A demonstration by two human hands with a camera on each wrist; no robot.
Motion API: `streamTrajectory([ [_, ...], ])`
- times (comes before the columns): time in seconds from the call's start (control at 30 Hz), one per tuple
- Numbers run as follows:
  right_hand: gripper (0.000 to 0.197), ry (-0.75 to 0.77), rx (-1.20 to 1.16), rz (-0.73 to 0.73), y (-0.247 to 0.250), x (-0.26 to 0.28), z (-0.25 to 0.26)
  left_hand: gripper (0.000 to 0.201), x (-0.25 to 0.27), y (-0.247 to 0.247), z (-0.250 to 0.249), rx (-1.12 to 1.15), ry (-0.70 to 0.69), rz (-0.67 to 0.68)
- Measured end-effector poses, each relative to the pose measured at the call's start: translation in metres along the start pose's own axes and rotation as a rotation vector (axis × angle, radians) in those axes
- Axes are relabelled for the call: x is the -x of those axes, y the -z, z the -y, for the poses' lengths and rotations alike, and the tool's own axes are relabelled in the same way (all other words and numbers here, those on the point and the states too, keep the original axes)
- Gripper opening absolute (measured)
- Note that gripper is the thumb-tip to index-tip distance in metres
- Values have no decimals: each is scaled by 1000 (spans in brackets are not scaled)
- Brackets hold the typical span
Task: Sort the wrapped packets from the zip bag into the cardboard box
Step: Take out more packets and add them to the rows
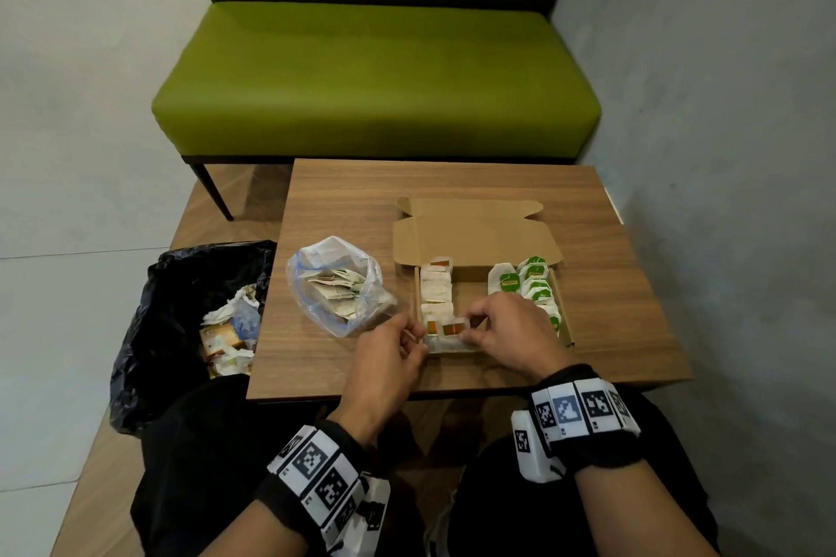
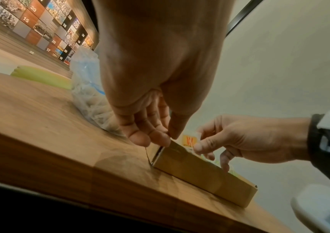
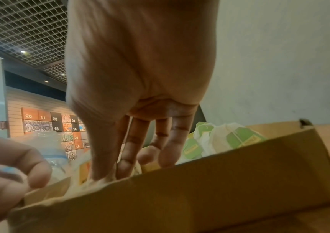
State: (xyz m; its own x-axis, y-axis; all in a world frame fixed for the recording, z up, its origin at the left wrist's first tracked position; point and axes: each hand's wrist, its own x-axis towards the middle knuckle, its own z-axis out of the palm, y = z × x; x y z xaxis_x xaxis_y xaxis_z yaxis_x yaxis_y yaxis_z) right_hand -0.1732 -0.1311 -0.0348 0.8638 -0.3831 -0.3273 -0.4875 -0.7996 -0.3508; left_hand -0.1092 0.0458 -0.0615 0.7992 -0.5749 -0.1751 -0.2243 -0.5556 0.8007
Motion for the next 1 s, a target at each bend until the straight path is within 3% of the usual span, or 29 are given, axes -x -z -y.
streamTrajectory([
  [0.13, 26, 21, 5, 44, 0, -1, 5, 15, -1, -1, -1, -21, -6, -5],
  [0.3, 20, 27, 4, 56, -8, -11, 13, 17, -2, -3, 1, -33, -14, -3],
  [0.53, 19, 13, -84, -95, -18, -11, 13, 18, -4, -2, 4, -36, -40, 4],
  [0.77, 19, 41, -46, 54, -13, -12, 14, 19, -3, -3, 6, -19, -37, 6],
  [0.9, 20, 48, -26, -44, -21, -11, 18, 19, -4, -2, 4, -32, -37, 13],
  [1.0, 32, 32, -54, -73, -21, -7, 17, 21, -4, -1, 5, -39, -38, 10],
])
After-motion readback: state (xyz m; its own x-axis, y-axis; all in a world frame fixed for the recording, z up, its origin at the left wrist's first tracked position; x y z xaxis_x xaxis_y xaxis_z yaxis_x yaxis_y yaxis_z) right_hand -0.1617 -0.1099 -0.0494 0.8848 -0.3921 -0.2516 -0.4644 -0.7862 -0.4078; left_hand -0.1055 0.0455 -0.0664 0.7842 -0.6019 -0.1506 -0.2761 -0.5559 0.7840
